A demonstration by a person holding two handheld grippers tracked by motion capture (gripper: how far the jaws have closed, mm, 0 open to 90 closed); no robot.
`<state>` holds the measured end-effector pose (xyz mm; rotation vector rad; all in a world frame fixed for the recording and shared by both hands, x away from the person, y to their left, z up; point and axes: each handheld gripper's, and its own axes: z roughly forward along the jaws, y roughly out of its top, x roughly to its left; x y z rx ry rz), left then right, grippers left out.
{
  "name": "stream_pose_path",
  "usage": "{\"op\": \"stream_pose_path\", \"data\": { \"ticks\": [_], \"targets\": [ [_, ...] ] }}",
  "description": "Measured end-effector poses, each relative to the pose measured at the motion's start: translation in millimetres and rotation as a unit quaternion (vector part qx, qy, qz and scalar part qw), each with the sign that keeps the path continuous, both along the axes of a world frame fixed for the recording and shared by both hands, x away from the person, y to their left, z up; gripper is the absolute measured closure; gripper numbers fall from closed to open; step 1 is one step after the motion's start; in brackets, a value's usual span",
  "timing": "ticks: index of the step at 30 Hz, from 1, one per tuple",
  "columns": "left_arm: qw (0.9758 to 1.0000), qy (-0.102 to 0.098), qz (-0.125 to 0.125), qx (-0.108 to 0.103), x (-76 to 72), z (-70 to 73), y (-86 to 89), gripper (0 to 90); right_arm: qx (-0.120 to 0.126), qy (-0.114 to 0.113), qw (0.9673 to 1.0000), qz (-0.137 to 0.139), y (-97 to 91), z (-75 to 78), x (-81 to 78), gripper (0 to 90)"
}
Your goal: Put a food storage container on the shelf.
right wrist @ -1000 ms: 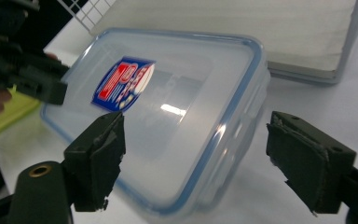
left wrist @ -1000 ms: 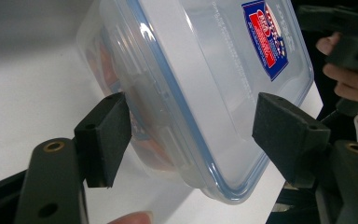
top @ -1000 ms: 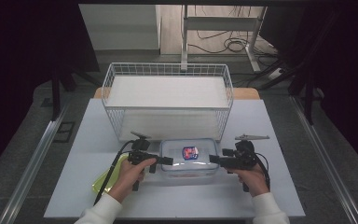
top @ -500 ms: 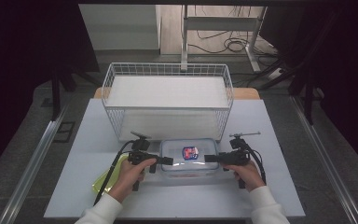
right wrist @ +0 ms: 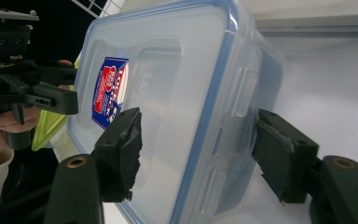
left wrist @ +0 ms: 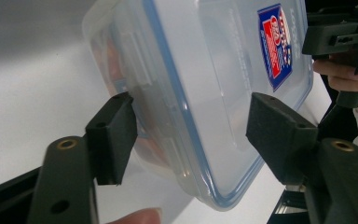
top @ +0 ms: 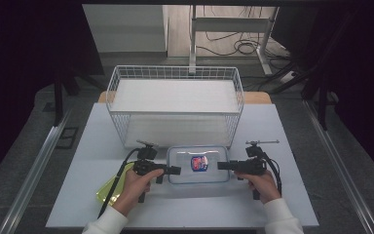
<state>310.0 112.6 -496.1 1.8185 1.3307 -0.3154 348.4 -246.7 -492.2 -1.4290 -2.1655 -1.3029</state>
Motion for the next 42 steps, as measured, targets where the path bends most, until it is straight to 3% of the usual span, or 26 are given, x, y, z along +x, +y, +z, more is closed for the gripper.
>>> {"op": "stream_pose_path", "data": {
  "ticks": [9, 15, 32, 42],
  "targets": [
    [0.9996, -0.026, -0.005, 0.014, -17.2, 6.3, 0.2, 43.4, 0.02, -0.029, 0.9993, 0.008, -9.4, 1.8, -19.3, 44.5],
    [0.9991, -0.043, -0.003, 0.0, -26.9, 4.5, 2.7, 45.3, 0.039, -0.055, 0.9977, 0.01, -15.8, -1.0, -32.4, 48.7],
    [0.9981, -0.059, -0.015, -0.003, -43.5, 4.2, 3.8, 46.8, 0.03, -0.075, 0.9966, 0.02, -16.2, 6.0, -44.6, 49.0],
    [0.997, -0.072, -0.027, 0.003, -50.7, 19.8, 7.5, 47.2, 0.03, -0.098, 0.9945, 0.02, -13.1, 19.5, -54.6, 49.0]
  ]
}}
